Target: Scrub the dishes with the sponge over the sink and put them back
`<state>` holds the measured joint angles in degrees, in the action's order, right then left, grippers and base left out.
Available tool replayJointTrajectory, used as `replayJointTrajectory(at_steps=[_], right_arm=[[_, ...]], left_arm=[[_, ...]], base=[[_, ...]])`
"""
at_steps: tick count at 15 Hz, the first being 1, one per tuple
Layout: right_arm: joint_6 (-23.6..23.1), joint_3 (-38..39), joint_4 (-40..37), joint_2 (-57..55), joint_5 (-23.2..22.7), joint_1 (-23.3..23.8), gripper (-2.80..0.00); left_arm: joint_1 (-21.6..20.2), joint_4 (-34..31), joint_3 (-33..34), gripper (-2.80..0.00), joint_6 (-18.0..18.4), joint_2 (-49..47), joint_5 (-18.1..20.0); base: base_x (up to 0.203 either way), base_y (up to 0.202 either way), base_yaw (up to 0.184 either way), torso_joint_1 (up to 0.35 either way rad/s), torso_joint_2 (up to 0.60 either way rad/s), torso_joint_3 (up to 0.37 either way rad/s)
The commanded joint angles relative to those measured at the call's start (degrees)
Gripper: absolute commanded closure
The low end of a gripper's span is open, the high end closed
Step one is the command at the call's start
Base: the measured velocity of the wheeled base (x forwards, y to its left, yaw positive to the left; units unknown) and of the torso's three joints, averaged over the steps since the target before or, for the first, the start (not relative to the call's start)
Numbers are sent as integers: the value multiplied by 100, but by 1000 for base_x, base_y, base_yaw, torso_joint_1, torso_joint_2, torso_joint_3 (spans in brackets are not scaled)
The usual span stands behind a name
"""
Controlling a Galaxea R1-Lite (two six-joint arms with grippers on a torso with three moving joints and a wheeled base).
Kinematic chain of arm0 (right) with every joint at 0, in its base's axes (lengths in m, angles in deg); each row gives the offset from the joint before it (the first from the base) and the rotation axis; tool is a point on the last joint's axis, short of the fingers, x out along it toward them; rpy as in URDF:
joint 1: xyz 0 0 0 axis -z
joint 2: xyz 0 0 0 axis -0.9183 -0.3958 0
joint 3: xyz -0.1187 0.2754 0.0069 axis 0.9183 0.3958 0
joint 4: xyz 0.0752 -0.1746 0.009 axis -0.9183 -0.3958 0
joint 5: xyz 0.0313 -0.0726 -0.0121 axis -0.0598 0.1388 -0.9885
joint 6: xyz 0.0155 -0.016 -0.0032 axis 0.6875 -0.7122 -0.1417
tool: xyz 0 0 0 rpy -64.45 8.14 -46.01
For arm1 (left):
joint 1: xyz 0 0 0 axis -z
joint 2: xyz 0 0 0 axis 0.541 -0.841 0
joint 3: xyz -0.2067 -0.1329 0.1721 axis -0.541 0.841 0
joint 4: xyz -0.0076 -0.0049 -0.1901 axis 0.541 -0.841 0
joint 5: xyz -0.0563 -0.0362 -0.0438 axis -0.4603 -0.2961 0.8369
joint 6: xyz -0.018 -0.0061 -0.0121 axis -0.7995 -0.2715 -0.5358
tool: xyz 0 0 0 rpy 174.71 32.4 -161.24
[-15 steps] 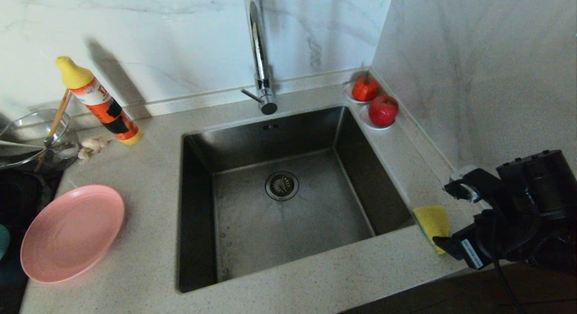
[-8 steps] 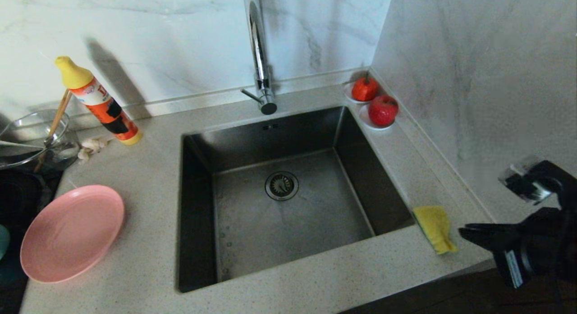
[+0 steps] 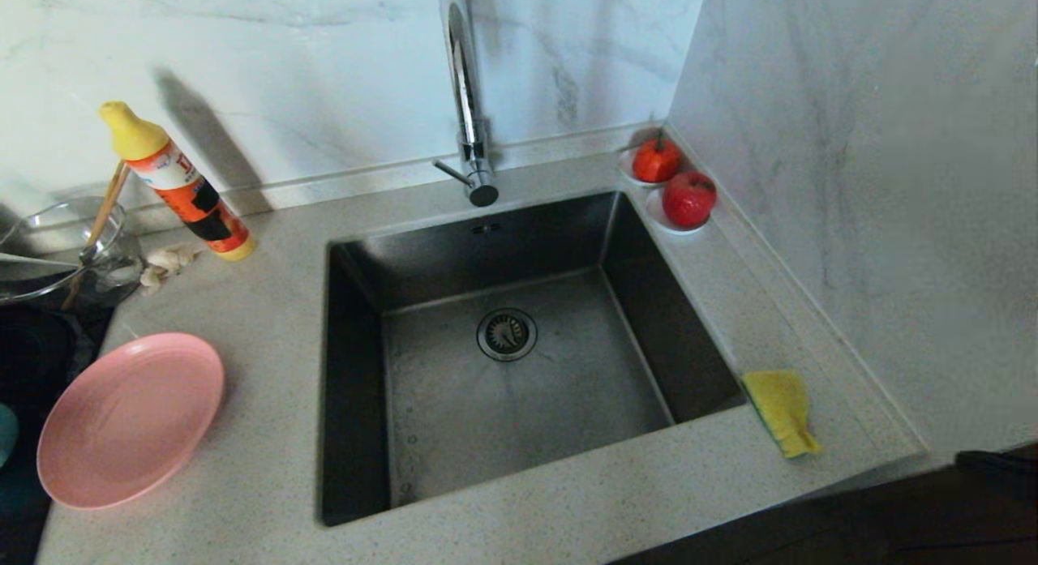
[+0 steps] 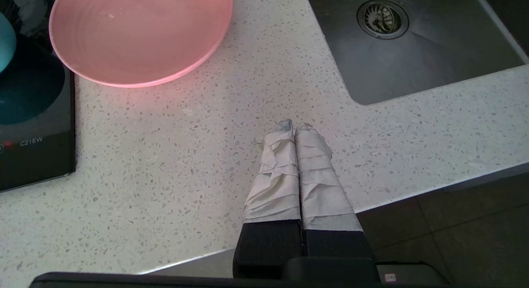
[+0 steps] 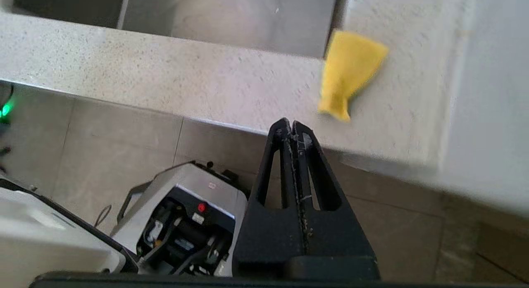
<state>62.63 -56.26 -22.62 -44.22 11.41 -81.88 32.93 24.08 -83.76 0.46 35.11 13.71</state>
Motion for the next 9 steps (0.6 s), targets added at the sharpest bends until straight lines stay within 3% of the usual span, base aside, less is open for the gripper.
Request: replayJointTrajectory(at_steps=[1, 5, 9], right_arm=[[-60, 264, -61, 816, -451, 755, 0], [-102, 383, -462, 1664, -1087, 1463, 0], [-114, 690, -744, 2617, -1119, 1840, 0]], left_arm=[[-1, -5, 0, 0, -1, 8, 1], [-1, -5, -5, 0, 3, 8, 1], [-1, -5, 3, 0, -5, 8, 1]], base=[[0, 0, 0, 0, 0, 0], [0, 0, 0, 0, 0, 0], [0, 0, 0, 0, 0, 0]])
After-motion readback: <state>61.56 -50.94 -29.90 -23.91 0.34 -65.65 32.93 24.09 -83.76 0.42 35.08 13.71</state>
